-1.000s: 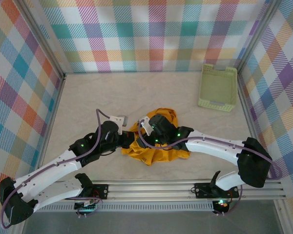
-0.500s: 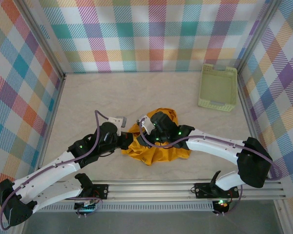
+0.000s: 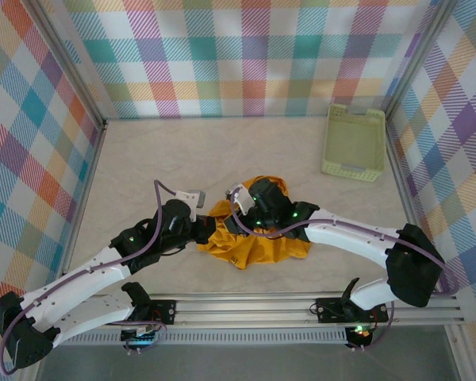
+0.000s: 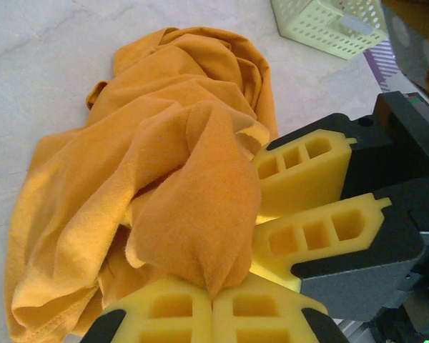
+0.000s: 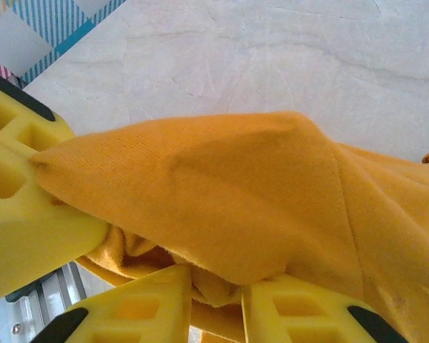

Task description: Fold the inside-out t-shirt

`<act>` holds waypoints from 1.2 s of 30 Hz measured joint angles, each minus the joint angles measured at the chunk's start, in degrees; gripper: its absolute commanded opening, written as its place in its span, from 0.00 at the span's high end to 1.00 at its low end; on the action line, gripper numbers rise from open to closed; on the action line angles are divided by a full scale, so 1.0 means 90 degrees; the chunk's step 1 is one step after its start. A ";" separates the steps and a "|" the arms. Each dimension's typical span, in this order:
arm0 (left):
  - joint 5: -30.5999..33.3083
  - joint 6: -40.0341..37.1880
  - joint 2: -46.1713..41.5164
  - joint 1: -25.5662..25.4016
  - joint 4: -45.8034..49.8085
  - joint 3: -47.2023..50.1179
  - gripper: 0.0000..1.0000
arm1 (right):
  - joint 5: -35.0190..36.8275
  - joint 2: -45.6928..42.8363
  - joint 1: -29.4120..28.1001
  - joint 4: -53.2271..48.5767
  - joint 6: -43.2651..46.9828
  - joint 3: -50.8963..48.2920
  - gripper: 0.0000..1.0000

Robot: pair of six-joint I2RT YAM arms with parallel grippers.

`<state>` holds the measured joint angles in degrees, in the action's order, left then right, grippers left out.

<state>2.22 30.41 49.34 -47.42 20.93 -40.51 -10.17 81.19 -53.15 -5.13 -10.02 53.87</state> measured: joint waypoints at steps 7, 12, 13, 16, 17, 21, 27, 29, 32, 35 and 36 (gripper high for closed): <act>0.0000 0.0000 -0.0022 0.0000 0.0000 0.0000 1.00 | -0.0053 0.0005 -0.0002 -0.0002 0.0002 0.0000 0.78; 0.0039 0.0000 -0.0022 0.0000 0.0000 0.0000 1.00 | -0.0172 0.0005 -0.0002 0.0000 0.0002 -0.0019 0.73; 0.0041 0.0000 -0.0022 0.0000 0.0000 0.0000 1.00 | -0.0192 0.0005 -0.0002 -0.0002 0.0000 -0.0029 0.73; 0.0041 0.0000 -0.0022 0.0000 -0.0002 0.0000 1.00 | -0.0216 0.0022 -0.0002 0.0000 0.0000 -0.0034 0.75; 0.0041 0.0000 -0.0022 0.0000 -0.0002 0.0000 1.00 | -0.0216 0.0036 -0.0002 0.0000 -0.0005 -0.0034 0.77; 0.0041 0.0000 -0.0022 0.0000 -0.0002 0.0000 1.00 | -0.0219 0.0129 -0.0002 0.0000 -0.0022 -0.0034 0.83; 0.0041 0.0000 -0.0022 0.0000 -0.0002 0.0000 1.00 | -0.0209 0.0172 -0.0017 -0.0002 -0.0029 -0.0034 0.96; 0.0044 0.0000 -0.0022 0.0000 -0.0002 0.0000 1.00 | -0.0180 0.0172 -0.0022 -0.0002 -0.0019 -0.0034 1.00; 0.0056 0.0000 -0.0017 0.0000 0.0000 0.0000 1.00 | -0.0024 0.0148 -0.0053 -0.0005 -0.0027 -0.0034 1.00; 0.0117 -0.0002 0.0000 0.0000 0.0005 0.0000 0.97 | 0.0219 -0.0041 -0.0070 -0.0017 -0.0075 -0.0107 1.00; 0.0146 -0.0002 0.0005 0.0000 0.0010 0.0000 0.92 | 0.0299 -0.0155 -0.0078 -0.0032 -0.0104 -0.0155 1.00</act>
<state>3.53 30.39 49.39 -47.42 21.02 -40.51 -7.49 79.79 -53.84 -5.41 -10.96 52.47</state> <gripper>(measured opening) 0.063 0.065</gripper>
